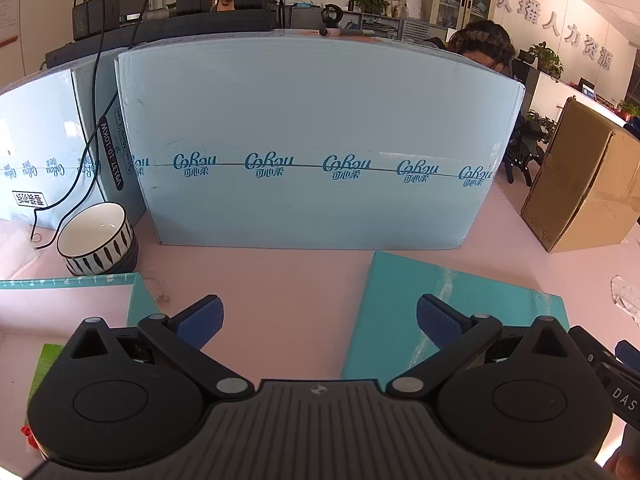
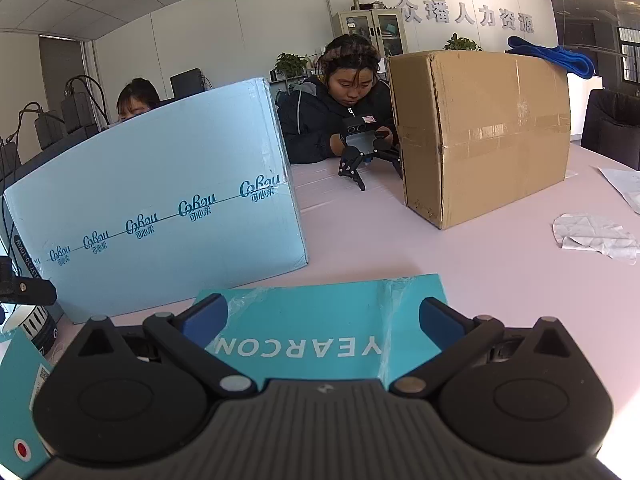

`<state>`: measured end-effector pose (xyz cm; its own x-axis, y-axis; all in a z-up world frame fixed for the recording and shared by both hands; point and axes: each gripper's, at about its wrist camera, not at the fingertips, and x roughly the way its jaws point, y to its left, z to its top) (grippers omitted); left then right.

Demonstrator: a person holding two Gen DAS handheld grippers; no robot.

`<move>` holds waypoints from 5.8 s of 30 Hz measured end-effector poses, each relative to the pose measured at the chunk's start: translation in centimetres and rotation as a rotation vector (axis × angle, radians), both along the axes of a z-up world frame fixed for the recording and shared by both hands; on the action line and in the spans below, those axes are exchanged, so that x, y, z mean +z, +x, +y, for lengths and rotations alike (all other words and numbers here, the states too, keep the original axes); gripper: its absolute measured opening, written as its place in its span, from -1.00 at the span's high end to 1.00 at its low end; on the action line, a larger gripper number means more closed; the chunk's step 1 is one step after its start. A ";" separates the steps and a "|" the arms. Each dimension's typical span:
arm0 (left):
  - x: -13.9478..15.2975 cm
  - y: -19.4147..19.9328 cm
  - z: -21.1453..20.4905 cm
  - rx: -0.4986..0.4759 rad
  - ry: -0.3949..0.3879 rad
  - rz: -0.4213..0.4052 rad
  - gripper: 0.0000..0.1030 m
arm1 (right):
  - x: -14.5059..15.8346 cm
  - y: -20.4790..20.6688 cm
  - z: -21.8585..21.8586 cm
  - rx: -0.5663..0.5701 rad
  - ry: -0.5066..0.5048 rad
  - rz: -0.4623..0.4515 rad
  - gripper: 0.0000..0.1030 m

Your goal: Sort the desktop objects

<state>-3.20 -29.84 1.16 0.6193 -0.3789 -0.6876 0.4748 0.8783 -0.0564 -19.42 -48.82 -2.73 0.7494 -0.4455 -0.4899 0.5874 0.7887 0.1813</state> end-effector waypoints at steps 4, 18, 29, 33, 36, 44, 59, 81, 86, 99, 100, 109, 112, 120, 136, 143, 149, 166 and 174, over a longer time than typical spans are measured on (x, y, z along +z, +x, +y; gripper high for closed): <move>-1.7 0.1 -1.0 -0.028 0.033 -0.017 -1.00 | -1.2 0.8 -0.9 -0.027 0.024 0.045 -1.00; -6.6 -0.8 -7.5 -0.203 0.162 -0.059 -1.00 | -3.8 2.2 -2.5 -0.093 0.057 0.097 -1.00; -7.2 -0.4 -9.0 -0.215 0.157 0.018 -1.00 | -3.9 2.7 -2.4 -0.065 0.034 0.150 -1.00; -7.0 -0.2 -9.6 -0.223 0.148 0.039 -1.00 | -3.9 3.0 -2.2 -0.043 0.038 0.154 -1.00; -7.0 0.0 -10.0 -0.212 0.154 0.061 -1.00 | -3.5 3.3 -1.9 -0.033 0.018 0.160 -1.00; -6.0 0.3 -9.3 -0.188 0.107 0.099 -1.00 | -2.2 2.9 -1.4 -0.086 0.013 0.140 -1.00; -7.3 0.4 -8.5 -0.188 0.068 0.083 -1.00 | -2.2 1.4 -1.3 -0.143 -0.070 0.097 -1.00; -10.6 0.9 -11.0 -0.247 0.082 0.080 -1.00 | -4.9 3.4 -3.1 -0.136 -0.017 0.107 -1.00; -11.0 0.6 -11.5 -0.242 0.108 0.061 -1.00 | -5.7 3.5 -3.5 -0.152 0.012 0.129 -1.00; -11.9 0.6 -12.3 -0.253 0.133 0.046 -1.00 | -6.6 4.3 -3.7 -0.152 0.011 0.170 -1.00; -11.9 0.6 -12.3 -0.252 0.134 0.046 -1.00 | -6.7 4.3 -3.8 -0.151 0.015 0.173 -1.00; -12.3 0.9 -12.5 -0.242 0.129 0.048 -1.00 | -7.4 4.6 -4.1 -0.163 0.030 0.188 -0.98; -12.3 0.9 -12.5 -0.242 0.122 0.040 -1.00 | -7.6 4.6 -4.1 -0.167 0.022 0.193 -0.98; -12.4 0.7 -12.7 -0.238 0.113 0.013 -1.00 | -8.1 4.8 -4.3 -0.186 0.012 0.209 -0.99; -12.7 0.7 -12.6 -0.246 0.091 -0.017 -1.00 | -8.6 5.4 -4.0 -0.196 -0.040 0.251 -1.00; -12.7 0.5 -12.6 -0.244 0.084 -0.030 -1.00 | -8.6 5.4 -3.9 -0.209 -0.041 0.251 -1.00; -12.7 0.5 -12.6 -0.247 0.079 -0.036 -1.00 | -8.6 5.4 -3.8 -0.210 -0.048 0.244 -1.00; -11.8 -0.6 -14.0 -0.307 0.068 -0.057 0.38 | -7.5 5.5 -4.4 -0.114 -0.019 0.204 0.73; -11.4 0.6 -13.5 -0.257 0.038 0.009 0.87 | -7.3 5.0 -4.6 -0.110 0.010 0.193 0.84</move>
<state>-2.58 -43.29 -10.25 0.5000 -0.4967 -0.7094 0.6824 0.7303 -0.0303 -14.46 -53.44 -10.00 0.5882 -0.5141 -0.6242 0.6947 0.7163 0.0647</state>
